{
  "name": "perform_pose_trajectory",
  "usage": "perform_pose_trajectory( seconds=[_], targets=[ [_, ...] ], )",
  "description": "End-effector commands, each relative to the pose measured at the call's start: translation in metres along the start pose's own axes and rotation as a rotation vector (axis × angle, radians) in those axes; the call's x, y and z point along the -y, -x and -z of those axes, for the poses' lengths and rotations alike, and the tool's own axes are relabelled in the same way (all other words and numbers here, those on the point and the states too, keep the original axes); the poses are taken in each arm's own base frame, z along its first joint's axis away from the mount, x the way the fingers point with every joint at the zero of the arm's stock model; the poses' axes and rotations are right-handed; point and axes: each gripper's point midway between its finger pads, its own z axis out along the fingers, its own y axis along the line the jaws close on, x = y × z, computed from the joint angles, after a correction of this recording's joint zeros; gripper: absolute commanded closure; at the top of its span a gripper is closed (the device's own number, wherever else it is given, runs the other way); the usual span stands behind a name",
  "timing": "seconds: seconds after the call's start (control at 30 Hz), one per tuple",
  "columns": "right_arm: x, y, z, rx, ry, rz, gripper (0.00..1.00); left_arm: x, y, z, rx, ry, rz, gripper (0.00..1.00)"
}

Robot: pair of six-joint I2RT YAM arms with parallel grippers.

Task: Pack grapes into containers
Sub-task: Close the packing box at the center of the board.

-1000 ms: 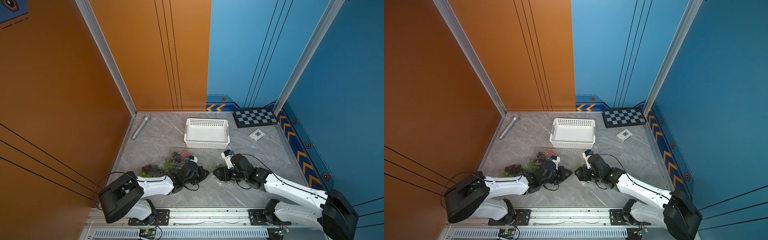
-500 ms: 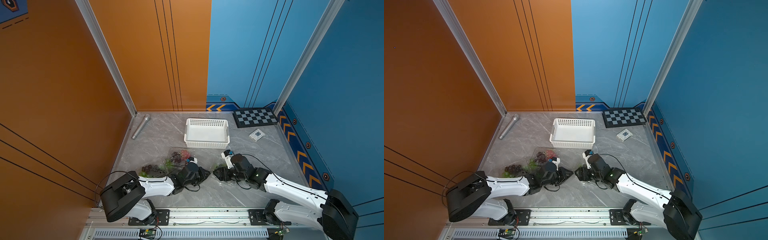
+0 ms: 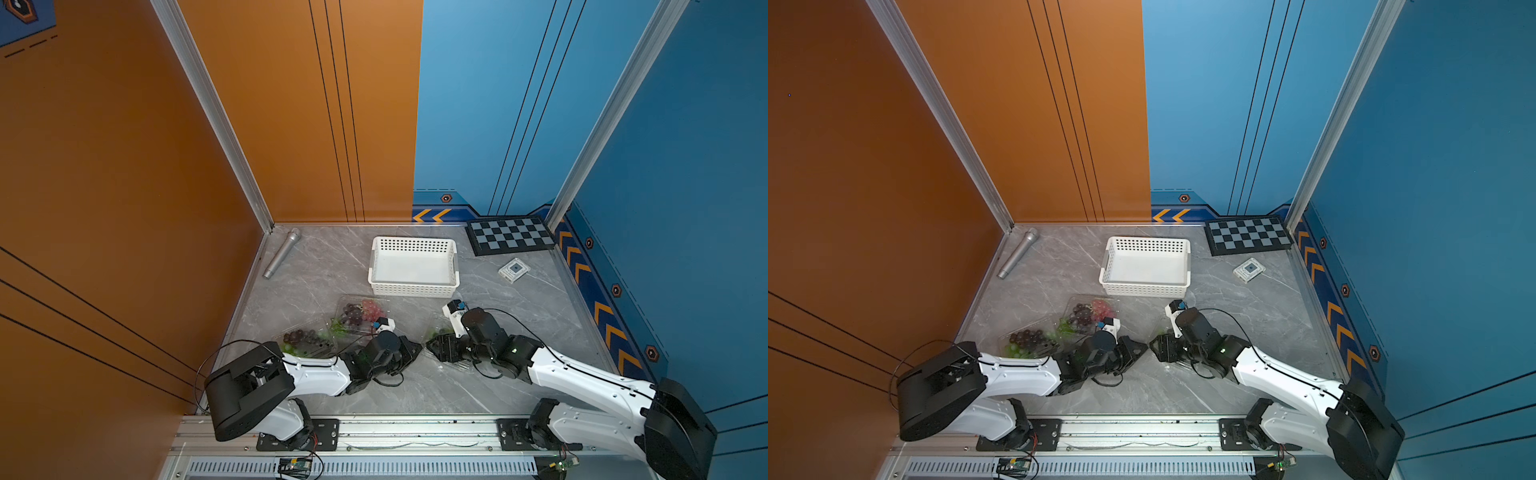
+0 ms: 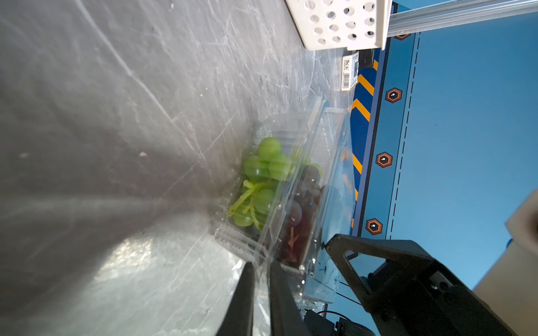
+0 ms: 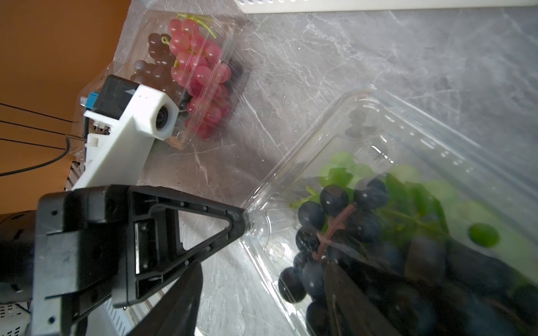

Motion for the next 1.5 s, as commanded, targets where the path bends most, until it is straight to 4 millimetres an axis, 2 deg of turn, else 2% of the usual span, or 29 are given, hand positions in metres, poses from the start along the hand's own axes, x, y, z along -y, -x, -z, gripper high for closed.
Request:
perform_pose_trajectory(
  seconds=[0.0,0.17,0.33,0.4,0.57,0.67,0.8,0.87,1.1,1.33,1.47],
  targets=[
    [0.017,-0.018,0.000,-0.048,-0.059,-0.010,0.33,-0.032,-0.006,-0.001,0.001,0.101,-0.005,0.89],
    [0.017,-0.018,0.001,-0.045,-0.060,-0.011,0.33,-0.034,-0.007,-0.003,-0.002,0.101,-0.003,0.95],
    [0.015,-0.014,0.004,-0.031,-0.053,-0.012,0.33,-0.033,-0.005,0.000,0.014,0.091,-0.003,0.94],
    [0.012,-0.009,0.007,-0.018,-0.046,-0.009,0.33,-0.025,-0.002,0.003,0.027,0.066,-0.016,0.89],
    [0.008,0.008,0.026,0.016,-0.060,0.010,0.32,-0.009,0.007,0.012,0.067,0.016,-0.042,0.71],
    [0.010,0.015,0.041,0.032,-0.080,0.005,0.31,0.004,0.011,0.018,0.087,-0.013,-0.056,0.66],
    [0.025,0.017,0.062,0.047,-0.141,-0.037,0.30,0.031,0.018,0.031,0.121,0.014,-0.170,0.64],
    [0.043,0.015,0.072,0.052,-0.199,-0.091,0.29,0.043,0.024,0.040,0.144,0.041,-0.237,0.62],
    [0.081,-0.003,0.098,0.069,-0.328,-0.194,0.28,0.066,0.039,0.066,0.202,0.086,-0.366,0.57],
    [0.102,-0.023,0.095,0.043,-0.335,-0.303,0.24,0.065,0.044,0.069,0.204,0.062,-0.336,0.55],
    [0.104,-0.023,0.088,0.039,-0.309,-0.309,0.24,0.062,0.047,0.068,0.194,0.042,-0.304,0.55]
  ],
)
